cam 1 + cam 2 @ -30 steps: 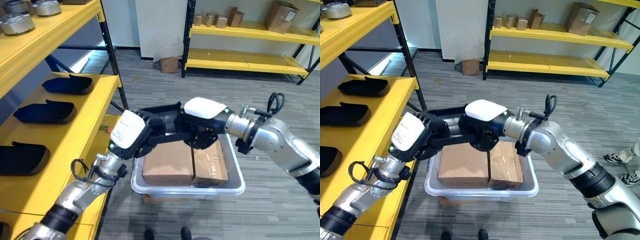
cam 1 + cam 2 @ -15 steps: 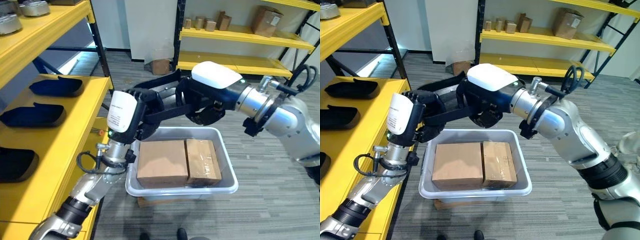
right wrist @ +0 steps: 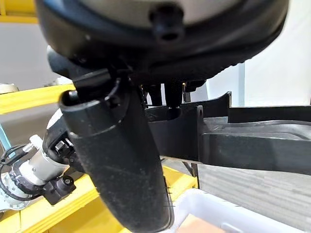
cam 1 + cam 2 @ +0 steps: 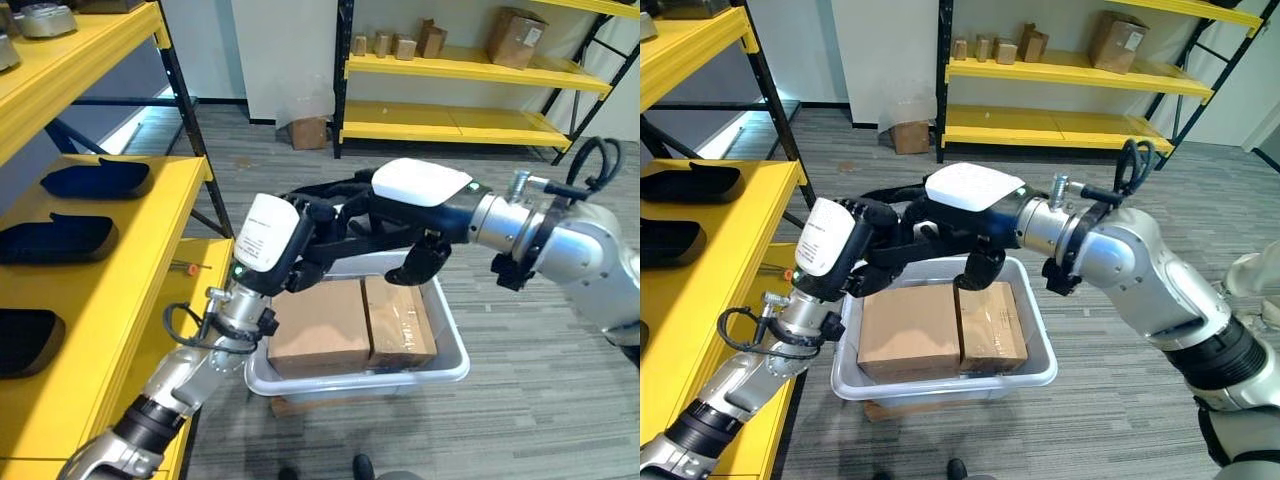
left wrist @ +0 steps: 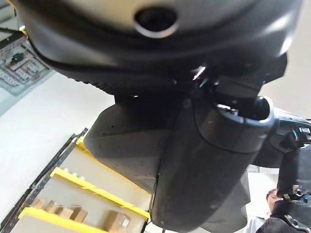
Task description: Move parts from the plastic box to the shelf.
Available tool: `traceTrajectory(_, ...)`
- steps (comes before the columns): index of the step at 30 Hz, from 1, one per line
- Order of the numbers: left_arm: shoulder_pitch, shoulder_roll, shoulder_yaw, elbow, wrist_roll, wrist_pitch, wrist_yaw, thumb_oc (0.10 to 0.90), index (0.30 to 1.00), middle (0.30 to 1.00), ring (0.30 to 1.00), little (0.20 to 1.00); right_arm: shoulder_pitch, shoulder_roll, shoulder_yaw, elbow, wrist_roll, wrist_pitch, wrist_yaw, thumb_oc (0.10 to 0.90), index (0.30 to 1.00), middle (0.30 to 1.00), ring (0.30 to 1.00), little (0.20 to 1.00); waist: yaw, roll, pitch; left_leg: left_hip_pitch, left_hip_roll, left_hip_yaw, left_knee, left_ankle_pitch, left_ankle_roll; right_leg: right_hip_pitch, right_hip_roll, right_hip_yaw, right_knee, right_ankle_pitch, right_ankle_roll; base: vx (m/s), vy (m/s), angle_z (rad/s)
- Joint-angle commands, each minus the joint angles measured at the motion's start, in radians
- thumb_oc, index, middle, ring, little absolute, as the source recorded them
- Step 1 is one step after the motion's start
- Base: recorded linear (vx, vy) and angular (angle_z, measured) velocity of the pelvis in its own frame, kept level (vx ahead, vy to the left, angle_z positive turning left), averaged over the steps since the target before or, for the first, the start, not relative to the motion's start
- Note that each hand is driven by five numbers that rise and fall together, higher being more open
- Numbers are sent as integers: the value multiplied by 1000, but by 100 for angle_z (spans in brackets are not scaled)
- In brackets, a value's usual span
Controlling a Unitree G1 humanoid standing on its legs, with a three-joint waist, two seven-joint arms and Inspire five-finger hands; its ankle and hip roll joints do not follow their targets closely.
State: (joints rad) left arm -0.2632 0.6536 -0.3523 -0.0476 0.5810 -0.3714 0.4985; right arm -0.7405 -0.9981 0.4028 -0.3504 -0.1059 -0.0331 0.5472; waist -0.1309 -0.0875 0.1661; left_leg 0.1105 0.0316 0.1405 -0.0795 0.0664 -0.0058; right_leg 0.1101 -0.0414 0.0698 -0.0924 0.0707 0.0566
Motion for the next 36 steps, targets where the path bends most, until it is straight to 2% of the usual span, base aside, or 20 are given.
traceTrajectory(1,-99,-21,12,-57,-115,-96,8,400,300,300,300,300,9,4,-48,-115,42,-68,-75,900,1000,1000,1000,1000,28,-6,-102,32,68,-44,-8,-104,-46,-3,-66,-27,11,-16,82,0,0,0)
traceTrajectory(6,-44,-23,30,-38,-165,-96,-48,400,300,300,300,300,50,3,-100,-126,27,-94,-144,900,1000,1000,1000,1000,30,-2,-97,30,69,-43,-8,-102,-45,-5,-65,-26,14,-19,80,4,-10,-3)
traceTrajectory(8,-1,-33,44,-21,-242,-76,-111,400,300,300,300,300,79,12,-148,-134,36,-87,-231,900,1000,1000,1000,1000,31,4,-93,30,70,-42,-8,-102,-44,-6,-64,-24,14,-21,79,0,0,0)
traceTrajectory(10,14,-34,48,-12,-263,-75,-127,400,300,300,300,300,96,23,-176,-136,34,-90,-260,900,1000,1000,1000,1000,31,5,-92,30,70,-41,-8,-102,-45,-5,-64,-23,14,-21,78,6,-4,-3)
traceTrajectory(11,56,-44,66,11,-289,-65,-143,400,300,300,300,300,156,62,-242,-147,-99,-59,-363,900,1000,1000,1000,1000,30,13,-85,32,70,-39,-8,-105,-43,-7,-64,-19,15,-22,78,8,-5,-6)
traceTrajectory(12,56,-43,66,11,-289,-65,-143,400,300,300,300,300,158,63,-244,-148,-100,-59,-364,900,1000,1000,1000,1000,30,12,-85,32,70,-39,-8,-105,-43,-7,-64,-18,15,-22,78,4,-4,-5)
traceTrajectory(15,98,-50,75,16,-310,-52,-138,400,300,300,300,300,191,121,-284,-101,-119,-27,-481,900,1000,1000,1000,1000,39,22,-82,30,69,-42,-8,-104,-41,-10,-64,-23,12,-23,76,-12,-5,-7)
traceTrajectory(17,108,-55,78,15,-311,-48,-140,400,300,300,300,300,207,142,-294,-93,-111,4,-504,900,1000,1000,1000,1000,44,23,-81,29,69,-43,-8,-103,-42,-9,-65,-27,10,-22,76,4,-7,-2)
traceTrajectory(19,111,-56,79,17,-311,-52,-141,400,300,300,300,300,211,148,-297,-90,-106,8,-518,900,1000,1000,1000,1000,46,24,-81,29,69,-44,-8,-102,-41,-9,-65,-28,11,-22,76,0,0,0)
traceTrajectory(21,115,-57,78,10,-303,-50,-142,400,300,300,300,300,218,159,-308,-87,-102,20,-576,900,1000,1000,1000,1000,49,27,-78,29,70,-48,-8,-101,-41,-8,-65,-30,14,-24,73,0,0,0)
traceTrajectory(28,113,-56,74,-6,-303,-25,-147,400,300,300,300,300,217,173,-306,-96,-62,52,-604,900,1000,1000,1000,1000,51,32,-77,30,70,-52,-8,-103,-43,-6,-66,-33,12,-28,71,0,0,0)
traceTrajectory(36,126,-47,99,-12,-272,-5,-87,400,300,300,300,300,301,202,-373,-77,36,36,-746,900,1000,1000,1000,1000,45,40,-76,31,66,-53,-8,-105,-40,-8,-67,-33,16,-30,71,1,-11,0)
